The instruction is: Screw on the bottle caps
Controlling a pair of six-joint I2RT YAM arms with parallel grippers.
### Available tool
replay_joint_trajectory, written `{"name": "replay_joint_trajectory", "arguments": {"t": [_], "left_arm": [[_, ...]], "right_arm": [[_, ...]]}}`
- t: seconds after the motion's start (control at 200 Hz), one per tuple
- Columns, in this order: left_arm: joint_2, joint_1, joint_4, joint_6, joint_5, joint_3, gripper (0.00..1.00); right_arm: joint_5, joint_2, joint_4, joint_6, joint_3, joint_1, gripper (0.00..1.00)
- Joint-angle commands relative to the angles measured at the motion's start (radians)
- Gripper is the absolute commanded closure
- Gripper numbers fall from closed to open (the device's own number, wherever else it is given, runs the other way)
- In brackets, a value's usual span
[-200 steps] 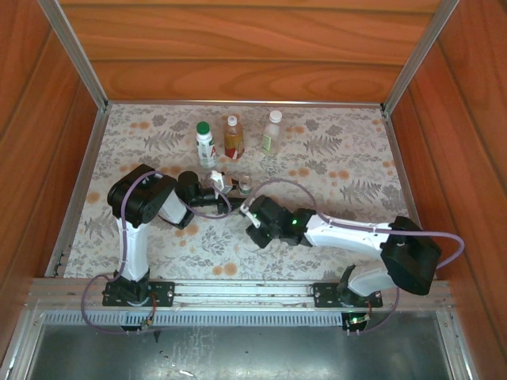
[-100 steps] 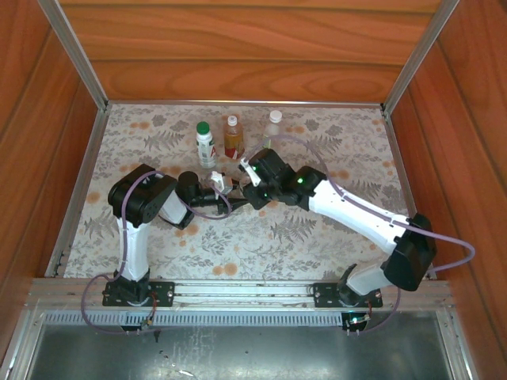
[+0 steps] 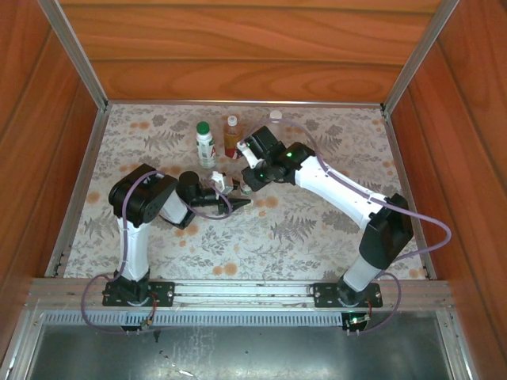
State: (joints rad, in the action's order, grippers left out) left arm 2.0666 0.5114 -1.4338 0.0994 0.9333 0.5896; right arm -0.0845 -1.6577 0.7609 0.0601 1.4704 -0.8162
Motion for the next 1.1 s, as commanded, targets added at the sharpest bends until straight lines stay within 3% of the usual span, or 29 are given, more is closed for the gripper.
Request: {"name": "replay_joint_trajectory", "arguments": {"t": [0.0,0.235,0.639,1.094], "left_arm": [[0.036,0.008,0.016,-0.011,0.033,0.016,0.42],[0.034,0.008,0.016,-0.012,0.033,0.016,0.42],[0.038,0.007,0.016,-0.014,0.030,0.018,0.42],[0.043,0.006,0.016,-0.066,0.026,0.030,0.42]], "right_arm": [[0.055,0.003,0.008,-0.016,0.006,0.005,0.56],[0.098,-0.051,0.001,-0.032,0.010,0.003,0.56],[0.007,-0.108,0.091,-0.073,0.076,-0.023,0.58],[-0.017,0.048,-0.166,0.037,-0.154,-0.040,0.60]]}}
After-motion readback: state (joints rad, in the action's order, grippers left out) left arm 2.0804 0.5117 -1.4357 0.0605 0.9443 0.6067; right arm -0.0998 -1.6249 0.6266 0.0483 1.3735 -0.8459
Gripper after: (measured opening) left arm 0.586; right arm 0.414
